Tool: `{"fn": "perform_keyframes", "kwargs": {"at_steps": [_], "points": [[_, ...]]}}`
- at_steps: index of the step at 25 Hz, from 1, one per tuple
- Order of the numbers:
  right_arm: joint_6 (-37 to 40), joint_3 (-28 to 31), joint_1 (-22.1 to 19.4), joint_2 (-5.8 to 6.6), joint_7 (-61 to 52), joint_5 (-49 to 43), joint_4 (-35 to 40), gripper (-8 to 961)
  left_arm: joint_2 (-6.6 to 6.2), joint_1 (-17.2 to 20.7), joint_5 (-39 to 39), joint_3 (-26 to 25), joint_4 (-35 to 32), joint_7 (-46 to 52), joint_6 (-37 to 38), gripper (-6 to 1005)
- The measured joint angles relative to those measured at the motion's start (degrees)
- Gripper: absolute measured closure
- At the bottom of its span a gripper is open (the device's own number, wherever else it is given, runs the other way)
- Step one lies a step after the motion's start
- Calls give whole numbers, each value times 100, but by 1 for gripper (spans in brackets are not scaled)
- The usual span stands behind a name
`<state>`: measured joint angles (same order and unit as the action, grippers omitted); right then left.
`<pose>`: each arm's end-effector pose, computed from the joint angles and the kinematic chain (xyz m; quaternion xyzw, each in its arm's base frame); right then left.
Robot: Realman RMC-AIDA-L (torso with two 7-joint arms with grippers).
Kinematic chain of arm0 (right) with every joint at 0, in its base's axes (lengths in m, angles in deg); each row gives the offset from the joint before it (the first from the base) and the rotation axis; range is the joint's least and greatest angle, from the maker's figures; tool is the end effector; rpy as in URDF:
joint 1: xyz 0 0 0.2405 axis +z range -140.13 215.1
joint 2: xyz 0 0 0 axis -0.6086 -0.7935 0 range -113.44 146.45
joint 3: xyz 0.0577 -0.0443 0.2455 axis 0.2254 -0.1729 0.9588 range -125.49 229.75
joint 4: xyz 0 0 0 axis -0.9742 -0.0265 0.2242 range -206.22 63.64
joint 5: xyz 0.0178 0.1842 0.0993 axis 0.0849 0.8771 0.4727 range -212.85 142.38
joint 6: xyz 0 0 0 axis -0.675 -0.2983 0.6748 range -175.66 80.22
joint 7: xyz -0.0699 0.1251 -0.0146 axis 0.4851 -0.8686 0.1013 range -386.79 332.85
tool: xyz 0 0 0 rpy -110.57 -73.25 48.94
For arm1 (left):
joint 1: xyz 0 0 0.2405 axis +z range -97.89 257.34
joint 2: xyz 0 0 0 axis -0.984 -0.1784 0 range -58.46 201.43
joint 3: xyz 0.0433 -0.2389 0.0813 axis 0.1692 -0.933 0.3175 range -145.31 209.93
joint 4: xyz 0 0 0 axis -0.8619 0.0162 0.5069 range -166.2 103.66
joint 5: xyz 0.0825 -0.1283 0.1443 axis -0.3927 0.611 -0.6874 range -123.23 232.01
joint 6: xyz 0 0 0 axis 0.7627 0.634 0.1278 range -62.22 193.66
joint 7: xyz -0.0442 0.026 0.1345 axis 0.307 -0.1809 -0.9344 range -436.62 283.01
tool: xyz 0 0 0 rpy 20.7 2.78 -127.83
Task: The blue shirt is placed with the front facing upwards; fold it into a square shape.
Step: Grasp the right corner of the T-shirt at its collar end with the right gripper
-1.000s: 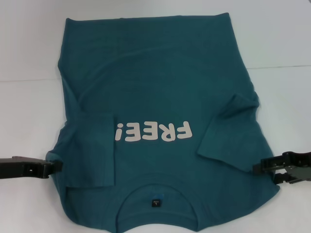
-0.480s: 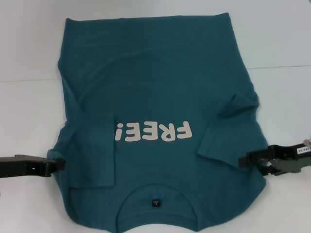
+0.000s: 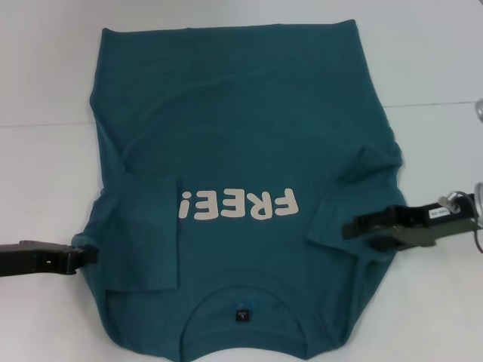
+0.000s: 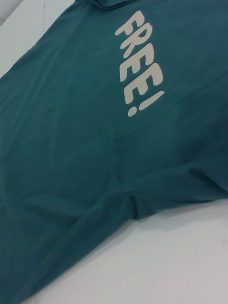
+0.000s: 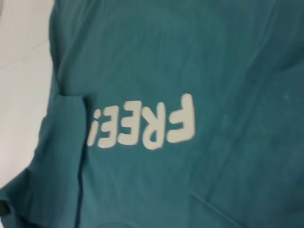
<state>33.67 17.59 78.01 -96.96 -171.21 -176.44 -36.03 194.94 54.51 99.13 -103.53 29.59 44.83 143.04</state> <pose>0.2869 0.3740 0.0239 -0.7317 0.6661 0.0888 0.1142 -0.2932 0.3415 0.0262 -0.8507 -0.4646 -0.0800 0.2326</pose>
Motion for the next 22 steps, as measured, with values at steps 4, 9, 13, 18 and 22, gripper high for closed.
{"fn": "perform_keyframes", "kwargs": {"at_steps": [4, 9, 13, 18, 22], "points": [[-124, -13, 118, -11, 79, 111, -150, 112, -32, -31, 0, -21, -76, -22, -4, 993], [-51, 0, 162, 51, 92, 315, -120, 112, -59, -49, 0, -21, -92, -25, -6, 992], [179, 34, 99, 228, 80, 525, -95, 113, -62, -55, -1, -21, -94, -25, -7, 992], [546, 35, -303, 372, 30, 564, 234, 113, -61, -55, -1, -21, -102, -25, 2, 993], [859, 36, -584, 464, 29, 565, 418, 112, -59, -54, -1, -21, -102, -25, 20, 993]]}}
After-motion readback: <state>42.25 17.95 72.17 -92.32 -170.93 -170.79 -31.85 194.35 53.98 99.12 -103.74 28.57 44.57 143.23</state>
